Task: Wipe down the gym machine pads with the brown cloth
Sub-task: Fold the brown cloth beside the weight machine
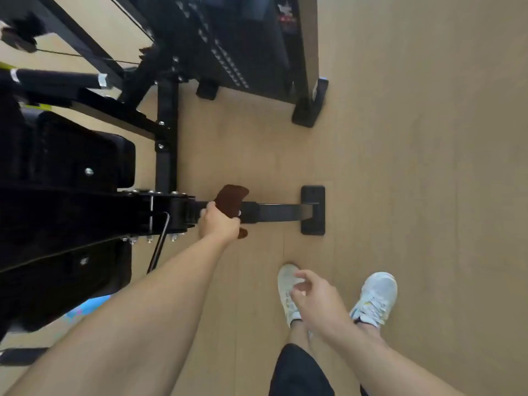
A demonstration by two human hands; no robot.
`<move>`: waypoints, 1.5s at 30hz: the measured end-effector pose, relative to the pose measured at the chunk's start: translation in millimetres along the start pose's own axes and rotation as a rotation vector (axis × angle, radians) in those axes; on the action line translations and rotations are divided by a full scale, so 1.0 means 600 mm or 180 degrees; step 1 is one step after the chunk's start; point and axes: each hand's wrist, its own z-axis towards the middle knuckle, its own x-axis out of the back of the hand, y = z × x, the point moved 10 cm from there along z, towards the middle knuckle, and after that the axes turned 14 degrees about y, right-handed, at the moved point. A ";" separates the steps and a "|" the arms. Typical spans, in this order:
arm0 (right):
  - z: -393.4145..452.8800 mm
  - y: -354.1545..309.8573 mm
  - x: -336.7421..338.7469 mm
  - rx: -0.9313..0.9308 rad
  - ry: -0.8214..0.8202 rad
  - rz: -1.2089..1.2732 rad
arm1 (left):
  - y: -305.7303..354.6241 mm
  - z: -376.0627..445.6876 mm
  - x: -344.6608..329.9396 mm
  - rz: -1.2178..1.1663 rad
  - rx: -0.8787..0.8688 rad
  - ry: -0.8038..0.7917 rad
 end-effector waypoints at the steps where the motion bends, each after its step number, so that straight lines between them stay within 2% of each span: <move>1: 0.004 0.013 -0.010 0.0010 -0.0021 -0.0012 | 0.002 0.013 -0.008 0.0198 -0.0046 0.0065; 4: -0.007 0.065 -0.026 -0.0222 -0.0127 0.0015 | 0.015 0.033 -0.002 0.0790 -0.0171 0.0315; 8: -0.045 0.117 -0.012 -0.0457 -0.0036 0.0112 | 0.039 0.015 0.003 0.0919 -0.0497 0.0145; 10: -0.068 0.127 0.008 -0.0532 0.0026 0.0227 | 0.043 -0.021 0.011 0.0631 -0.0358 -0.0149; 13: -0.104 0.115 0.066 -0.0687 0.0229 0.0565 | 0.052 -0.131 0.012 -0.0423 0.0123 -0.0690; 16: -0.141 0.076 0.175 -0.0847 0.0896 0.1172 | 0.052 -0.269 0.013 -0.1381 0.0621 -0.1447; 19: -0.192 0.003 0.301 -0.0557 0.1340 0.1282 | 0.065 -0.410 0.047 -0.1761 0.0551 -0.2266; 21: -0.225 -0.043 0.353 -0.0294 0.1056 0.1015 | 0.069 -0.487 0.091 -0.1869 0.0380 -0.2503; 24: -0.313 -0.103 0.352 -0.0213 -0.0328 0.0888 | 0.075 -0.570 0.168 -0.2222 0.0222 -0.2658; 26: -0.380 -0.139 0.343 -0.0002 -0.0861 0.0777 | 0.064 -0.602 0.218 -0.2401 0.0274 -0.2573; 27: -0.402 -0.157 0.339 0.0150 -0.0861 0.0758 | 0.053 -0.611 0.240 -0.2451 0.0335 -0.2477; 31: -0.458 -0.243 0.317 0.1012 -0.0143 0.0528 | -0.008 -0.614 0.331 -0.2540 0.0533 -0.1802; 33: -0.497 -0.281 0.275 0.1307 -0.0083 0.0335 | -0.046 -0.611 0.379 -0.2799 0.0594 -0.1436; 36: -0.560 -0.323 0.207 0.1639 -0.0103 0.0187 | -0.116 -0.603 0.443 -0.3094 0.0390 -0.0942; 40: -0.627 -0.368 0.115 0.1832 -0.0373 0.0219 | -0.217 -0.597 0.513 -0.3409 0.0203 -0.0438; 43: -0.679 -0.398 0.033 0.2063 -0.0568 -0.0019 | -0.295 -0.584 0.549 -0.3664 0.0289 -0.0149; 45: -0.715 -0.407 -0.026 0.1967 -0.0808 0.0053 | -0.353 -0.576 0.581 -0.3882 0.0396 0.0018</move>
